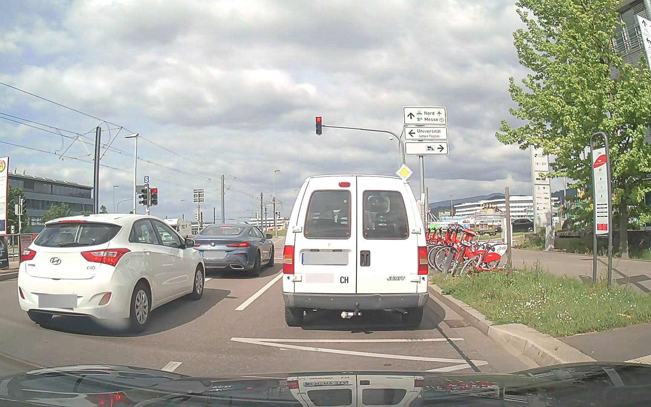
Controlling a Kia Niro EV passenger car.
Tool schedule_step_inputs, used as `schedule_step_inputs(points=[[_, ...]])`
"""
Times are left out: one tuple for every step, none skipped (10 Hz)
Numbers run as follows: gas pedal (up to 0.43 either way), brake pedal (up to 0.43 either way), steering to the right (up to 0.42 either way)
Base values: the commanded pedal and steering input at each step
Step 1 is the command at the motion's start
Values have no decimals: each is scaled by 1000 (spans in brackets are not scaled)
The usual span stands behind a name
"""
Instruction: Follow the waypoints while adhering to traffic rules and regulations
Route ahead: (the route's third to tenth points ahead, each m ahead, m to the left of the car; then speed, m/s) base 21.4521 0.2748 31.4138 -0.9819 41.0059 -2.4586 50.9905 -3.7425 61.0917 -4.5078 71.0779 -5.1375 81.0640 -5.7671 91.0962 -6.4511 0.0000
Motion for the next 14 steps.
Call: schedule_step_inputs(points=[[0,201,1],[0,201,1],[0,201,1],[0,201,1],[0,201,1],[0,201,1],[0,201,1],[0,201,1],[0,201,1],[0,201,1],[0,201,1],[0,201,1],[0,201,1],[0,201,1]])
